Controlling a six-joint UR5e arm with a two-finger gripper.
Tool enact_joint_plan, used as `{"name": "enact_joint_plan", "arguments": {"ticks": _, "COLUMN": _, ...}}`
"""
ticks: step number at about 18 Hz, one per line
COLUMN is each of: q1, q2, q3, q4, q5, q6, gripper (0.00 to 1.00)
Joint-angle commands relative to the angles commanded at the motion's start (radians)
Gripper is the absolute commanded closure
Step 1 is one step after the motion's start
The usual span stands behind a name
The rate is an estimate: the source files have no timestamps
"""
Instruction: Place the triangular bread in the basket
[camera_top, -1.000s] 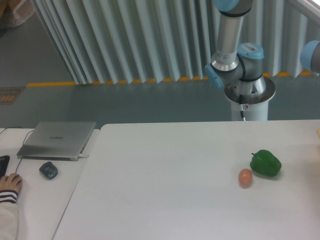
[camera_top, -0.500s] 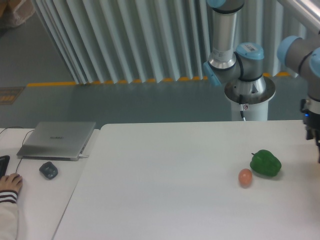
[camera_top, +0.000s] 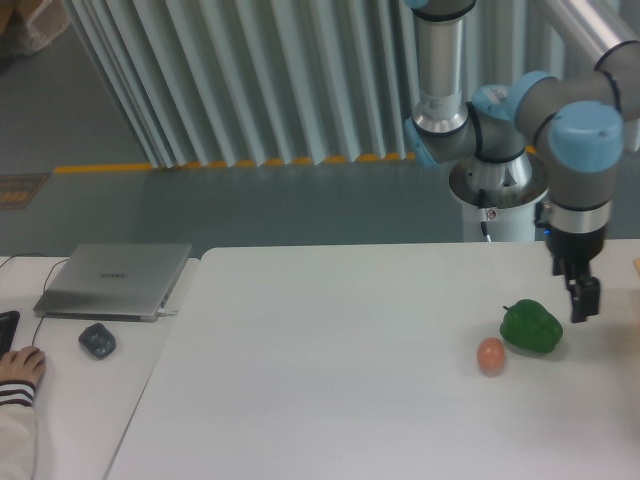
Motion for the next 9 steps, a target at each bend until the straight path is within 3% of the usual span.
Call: {"name": "enact_joint_plan", "arguments": {"ticks": 9, "q1": -0.002, "q2": -0.006, "q3": 0.002, "q4": 0.000, "q5": 0.002, "q6": 0.001, "gripper": 0.00}}
